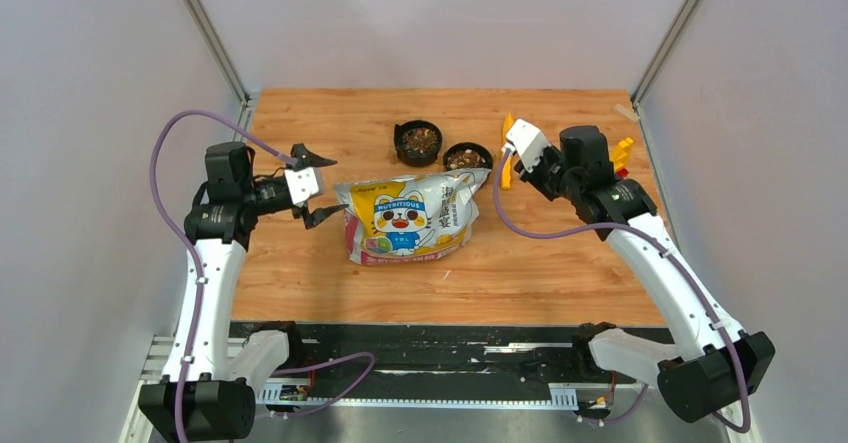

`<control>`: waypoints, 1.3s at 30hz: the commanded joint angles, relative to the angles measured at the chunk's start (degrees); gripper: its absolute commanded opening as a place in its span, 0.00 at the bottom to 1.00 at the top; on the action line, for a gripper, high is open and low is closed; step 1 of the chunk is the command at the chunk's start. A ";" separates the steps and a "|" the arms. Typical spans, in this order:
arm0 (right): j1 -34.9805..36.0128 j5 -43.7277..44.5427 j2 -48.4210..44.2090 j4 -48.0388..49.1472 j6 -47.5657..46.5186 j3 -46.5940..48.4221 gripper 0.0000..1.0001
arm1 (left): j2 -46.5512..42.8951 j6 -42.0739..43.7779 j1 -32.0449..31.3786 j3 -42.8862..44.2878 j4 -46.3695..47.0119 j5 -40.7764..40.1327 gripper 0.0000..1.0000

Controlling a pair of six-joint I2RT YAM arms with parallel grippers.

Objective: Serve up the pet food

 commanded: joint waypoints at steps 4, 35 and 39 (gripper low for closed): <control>-0.58 7.63 -3.33 10.12 8.67 1.03 0.51 | -3.31 -7.34 0.55 2.97 6.17 -7.34 1.00; -17.93 21.14 -12.72 6.43 62.09 5.07 0.74 | -18.98 -90.16 0.36 16.63 -21.77 -61.38 1.00; -17.93 23.79 -15.35 6.22 62.08 5.62 0.74 | -19.99 -88.66 -0.10 19.56 -21.95 -63.57 1.00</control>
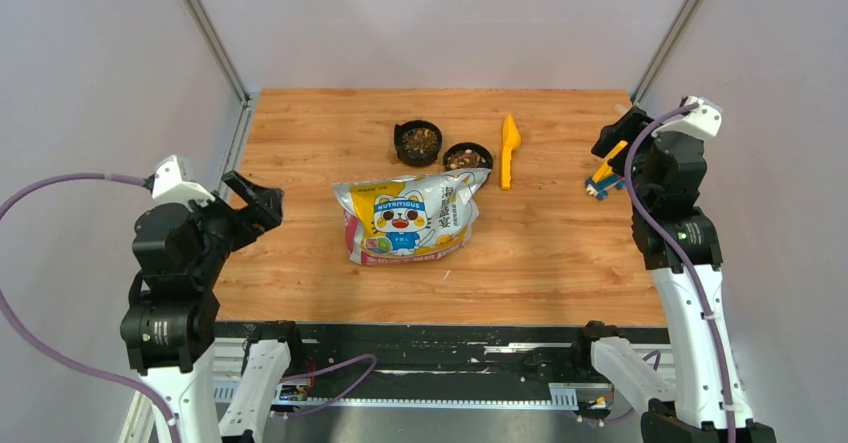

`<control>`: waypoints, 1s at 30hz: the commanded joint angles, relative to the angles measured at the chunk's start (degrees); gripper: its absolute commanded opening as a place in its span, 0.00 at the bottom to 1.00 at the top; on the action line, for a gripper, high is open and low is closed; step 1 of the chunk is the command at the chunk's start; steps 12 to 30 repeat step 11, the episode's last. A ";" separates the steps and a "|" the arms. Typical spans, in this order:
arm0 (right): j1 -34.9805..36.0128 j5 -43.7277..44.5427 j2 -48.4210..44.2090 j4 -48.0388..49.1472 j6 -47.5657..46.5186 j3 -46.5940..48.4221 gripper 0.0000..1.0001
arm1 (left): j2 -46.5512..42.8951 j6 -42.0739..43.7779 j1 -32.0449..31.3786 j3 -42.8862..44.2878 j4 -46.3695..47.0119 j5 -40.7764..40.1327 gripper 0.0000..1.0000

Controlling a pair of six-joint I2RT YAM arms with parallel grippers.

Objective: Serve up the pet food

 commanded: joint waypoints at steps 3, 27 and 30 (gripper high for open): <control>-0.29 4.94 -4.01 -0.72 1.11 3.37 0.74 | -0.27 -0.18 -0.96 5.81 -3.19 -5.10 1.00; -0.34 6.79 -6.47 -0.75 0.61 4.46 0.74 | 0.87 1.12 -3.02 7.67 -3.40 -7.68 1.00; -0.34 6.79 -6.47 -0.75 0.61 4.46 0.74 | 0.87 1.12 -3.02 7.67 -3.40 -7.68 1.00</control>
